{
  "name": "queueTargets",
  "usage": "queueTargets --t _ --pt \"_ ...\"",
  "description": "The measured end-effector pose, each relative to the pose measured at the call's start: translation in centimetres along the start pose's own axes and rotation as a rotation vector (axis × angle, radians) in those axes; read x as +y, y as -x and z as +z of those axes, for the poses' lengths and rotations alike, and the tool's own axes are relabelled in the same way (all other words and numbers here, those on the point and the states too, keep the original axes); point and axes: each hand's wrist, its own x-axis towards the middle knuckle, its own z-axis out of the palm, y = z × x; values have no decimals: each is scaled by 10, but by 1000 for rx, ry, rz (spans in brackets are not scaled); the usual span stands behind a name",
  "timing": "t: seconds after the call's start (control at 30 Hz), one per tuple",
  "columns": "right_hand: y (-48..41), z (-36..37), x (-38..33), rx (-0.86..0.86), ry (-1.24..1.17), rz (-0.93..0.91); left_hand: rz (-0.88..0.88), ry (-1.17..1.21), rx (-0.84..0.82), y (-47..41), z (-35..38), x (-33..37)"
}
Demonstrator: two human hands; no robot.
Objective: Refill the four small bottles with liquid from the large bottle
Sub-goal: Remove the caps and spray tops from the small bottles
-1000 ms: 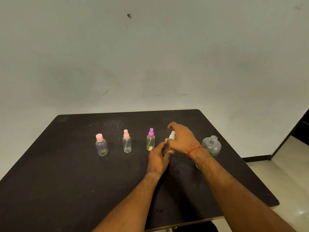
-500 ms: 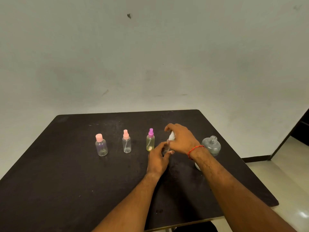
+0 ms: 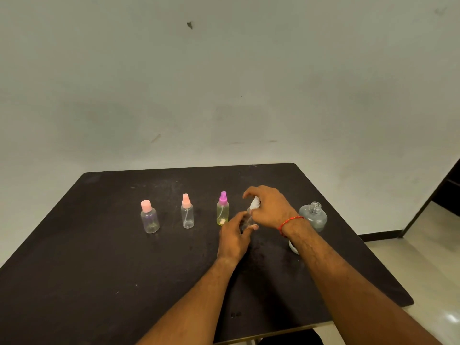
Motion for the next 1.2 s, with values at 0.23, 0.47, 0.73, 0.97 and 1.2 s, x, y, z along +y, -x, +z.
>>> queueTargets --t 0.23,0.47,0.73,0.97,1.2 --pt "-2 -6 -1 31 120 94 -20 -35 -5 1 0 2" --pt "8 -34 -4 206 53 74 -51 -78 7 0 1 0" --pt "35 -8 16 520 -59 170 -64 -125 75 -4 4 -1" --pt "39 54 16 581 -128 252 -91 -123 117 -13 6 -3" --pt "33 89 21 495 -153 339 -116 -183 140 -24 12 -4"
